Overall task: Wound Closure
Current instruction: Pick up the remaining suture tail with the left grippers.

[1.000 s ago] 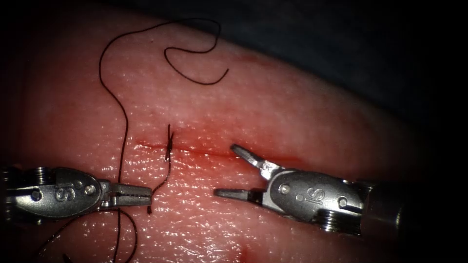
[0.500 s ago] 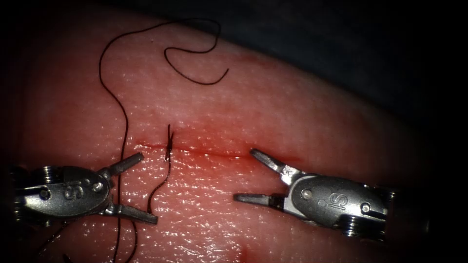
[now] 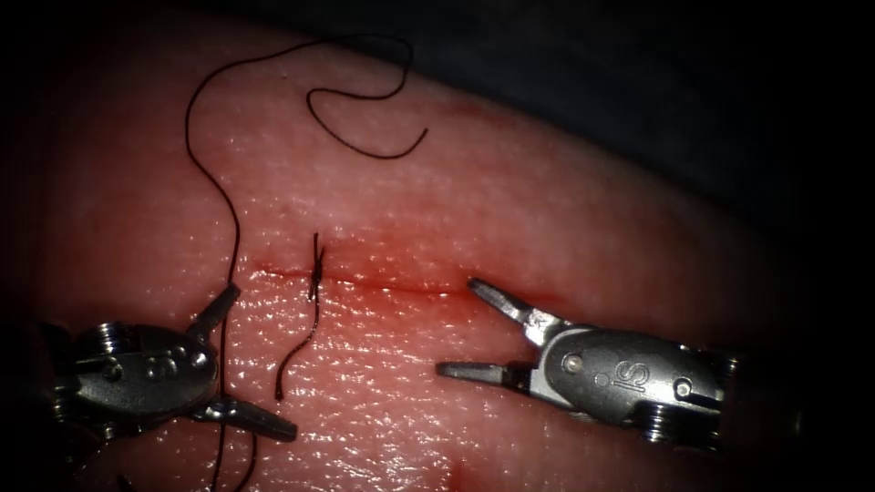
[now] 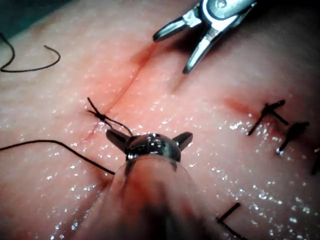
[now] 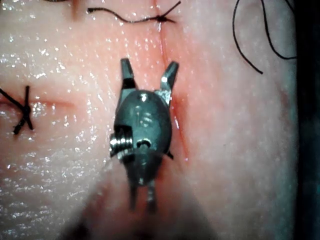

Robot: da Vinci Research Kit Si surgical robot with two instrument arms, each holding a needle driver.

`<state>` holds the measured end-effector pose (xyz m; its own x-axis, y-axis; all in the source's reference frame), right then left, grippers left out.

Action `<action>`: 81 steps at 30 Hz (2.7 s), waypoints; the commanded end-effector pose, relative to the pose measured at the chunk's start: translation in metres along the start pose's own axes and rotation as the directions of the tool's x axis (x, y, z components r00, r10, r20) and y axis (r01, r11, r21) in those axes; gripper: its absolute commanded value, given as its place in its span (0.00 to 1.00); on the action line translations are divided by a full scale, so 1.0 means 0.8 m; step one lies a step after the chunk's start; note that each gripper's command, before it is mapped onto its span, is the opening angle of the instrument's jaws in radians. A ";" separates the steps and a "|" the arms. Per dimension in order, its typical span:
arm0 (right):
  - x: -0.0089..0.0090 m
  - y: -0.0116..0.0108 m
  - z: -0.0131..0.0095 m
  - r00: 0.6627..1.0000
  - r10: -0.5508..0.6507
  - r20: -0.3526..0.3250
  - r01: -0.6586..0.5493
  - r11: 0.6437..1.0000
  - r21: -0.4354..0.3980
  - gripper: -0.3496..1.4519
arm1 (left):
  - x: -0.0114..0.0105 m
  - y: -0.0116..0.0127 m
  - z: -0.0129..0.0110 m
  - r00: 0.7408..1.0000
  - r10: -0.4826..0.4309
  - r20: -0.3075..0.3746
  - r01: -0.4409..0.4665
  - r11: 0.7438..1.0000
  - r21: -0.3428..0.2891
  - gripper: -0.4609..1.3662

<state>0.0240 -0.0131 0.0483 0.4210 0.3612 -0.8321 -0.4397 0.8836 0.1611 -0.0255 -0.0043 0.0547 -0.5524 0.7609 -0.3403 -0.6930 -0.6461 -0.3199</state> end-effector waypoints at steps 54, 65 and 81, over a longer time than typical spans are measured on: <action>0.0005 -0.0015 0.0009 1.000 0.008 -0.001 -0.008 1.000 -0.013 0.66 | -0.0060 -0.0004 0.0062 1.000 0.015 -0.023 -0.014 0.999 0.045 0.30; 0.0011 -0.0020 0.0013 1.000 0.013 0.003 -0.013 1.000 -0.019 0.68 | -0.0075 -0.0016 0.0069 1.000 0.000 -0.024 0.001 0.999 0.033 0.20; 0.0020 -0.0026 0.0014 1.000 0.007 -0.007 -0.007 1.000 0.002 0.66 | -0.0056 -0.0027 0.0058 0.999 -0.048 -0.024 0.047 0.998 -0.029 0.06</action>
<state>0.0263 -0.0141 0.0473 0.4098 0.3596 -0.8383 -0.4295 0.8868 0.1704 -0.0237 -0.0057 0.0607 -0.5053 0.7898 -0.3476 -0.7095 -0.6096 -0.3537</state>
